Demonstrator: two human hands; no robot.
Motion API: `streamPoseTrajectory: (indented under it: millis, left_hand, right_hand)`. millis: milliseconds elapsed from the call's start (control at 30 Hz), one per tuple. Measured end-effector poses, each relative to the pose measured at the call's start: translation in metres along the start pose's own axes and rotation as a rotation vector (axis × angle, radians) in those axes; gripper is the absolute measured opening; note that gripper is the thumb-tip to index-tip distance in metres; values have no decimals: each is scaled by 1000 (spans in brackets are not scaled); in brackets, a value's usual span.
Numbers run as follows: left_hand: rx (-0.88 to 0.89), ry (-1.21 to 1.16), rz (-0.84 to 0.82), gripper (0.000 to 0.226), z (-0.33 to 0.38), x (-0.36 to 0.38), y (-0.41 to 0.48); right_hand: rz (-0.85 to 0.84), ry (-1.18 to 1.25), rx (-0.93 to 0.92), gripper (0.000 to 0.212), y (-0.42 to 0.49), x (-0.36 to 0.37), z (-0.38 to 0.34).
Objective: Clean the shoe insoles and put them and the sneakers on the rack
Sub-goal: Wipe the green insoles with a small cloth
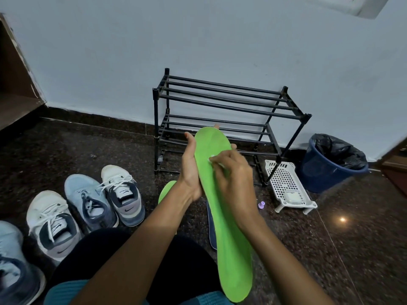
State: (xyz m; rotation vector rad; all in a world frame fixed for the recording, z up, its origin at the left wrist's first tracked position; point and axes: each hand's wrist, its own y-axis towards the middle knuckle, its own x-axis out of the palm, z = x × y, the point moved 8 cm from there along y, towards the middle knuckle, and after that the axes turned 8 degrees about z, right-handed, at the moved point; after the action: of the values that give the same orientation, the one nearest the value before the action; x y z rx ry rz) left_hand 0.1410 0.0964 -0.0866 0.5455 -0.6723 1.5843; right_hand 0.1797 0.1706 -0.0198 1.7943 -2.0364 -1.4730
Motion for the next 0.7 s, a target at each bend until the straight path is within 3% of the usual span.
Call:
streamPoseTrajectory:
  millis: [133, 367, 700]
  left_hand:
    - [30, 23, 25, 70, 2, -3, 1]
    - [-2, -51, 22, 74, 4, -3, 3]
    - [16, 14, 29, 73, 0, -2, 2]
  right_hand:
    - [65, -65, 48, 13, 14, -7, 11]
    - [-52, 75, -25, 15, -9, 14, -11]
    - [46, -105, 32, 13, 12, 0, 9]
